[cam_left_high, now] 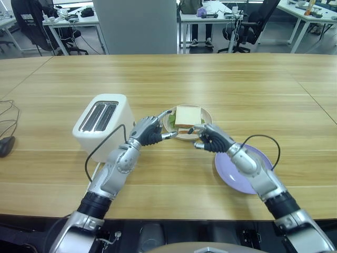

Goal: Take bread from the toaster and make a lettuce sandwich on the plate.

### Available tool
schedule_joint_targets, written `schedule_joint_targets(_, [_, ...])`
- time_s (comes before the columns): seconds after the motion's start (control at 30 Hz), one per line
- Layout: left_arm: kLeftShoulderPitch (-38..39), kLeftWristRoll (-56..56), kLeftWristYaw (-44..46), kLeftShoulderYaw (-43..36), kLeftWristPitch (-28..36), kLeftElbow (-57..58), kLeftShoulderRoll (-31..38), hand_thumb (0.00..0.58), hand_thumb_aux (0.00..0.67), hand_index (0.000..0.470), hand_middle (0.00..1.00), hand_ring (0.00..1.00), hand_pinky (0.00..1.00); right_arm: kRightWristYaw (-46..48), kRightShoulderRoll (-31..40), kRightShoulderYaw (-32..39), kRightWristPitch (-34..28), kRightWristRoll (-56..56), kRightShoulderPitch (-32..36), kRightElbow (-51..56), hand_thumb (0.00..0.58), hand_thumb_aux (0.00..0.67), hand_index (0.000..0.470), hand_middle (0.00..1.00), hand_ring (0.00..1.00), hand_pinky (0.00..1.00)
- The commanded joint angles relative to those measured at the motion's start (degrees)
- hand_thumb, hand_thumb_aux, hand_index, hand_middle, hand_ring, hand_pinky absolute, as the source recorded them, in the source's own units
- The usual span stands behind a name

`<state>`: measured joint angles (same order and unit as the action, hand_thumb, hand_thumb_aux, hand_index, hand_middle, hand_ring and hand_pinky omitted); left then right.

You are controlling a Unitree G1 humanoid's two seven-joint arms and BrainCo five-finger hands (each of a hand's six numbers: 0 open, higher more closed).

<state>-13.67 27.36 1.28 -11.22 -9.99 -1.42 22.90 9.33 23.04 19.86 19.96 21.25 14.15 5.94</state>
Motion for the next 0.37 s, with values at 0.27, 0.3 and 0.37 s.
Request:
schedule_joint_targets(0.27, [2.42,-11.94,-1.88,3.14,-14.72,-0.83,-7.21,0.000,0.000,0.000,0.00,0.00,0.00,-2.87,-7.22,-6.85,6.61,-9.71,-5.05,-1.50,0.000,0.000,0.000,0.00,0.00,0.00])
schedule_joint_targets(0.3, [2.44,-12.00,-1.75,2.94,-15.98,0.39,-7.24,0.000,0.000,0.000,0.00,0.00,0.00,-2.90,-7.85,-7.48,6.97,-10.80,-5.00,-0.73,0.000,0.000,0.000,0.00,0.00,0.00])
schedule_joint_targets(0.37, [2.46,-10.14,-1.15,1.77,-17.60,2.62,-6.64,0.000,0.000,0.000,0.00,0.00,0.00,-3.27,-8.41,-8.11,7.62,-10.39,-4.61,0.58,0.000,0.000,0.000,0.00,0.00,0.00])
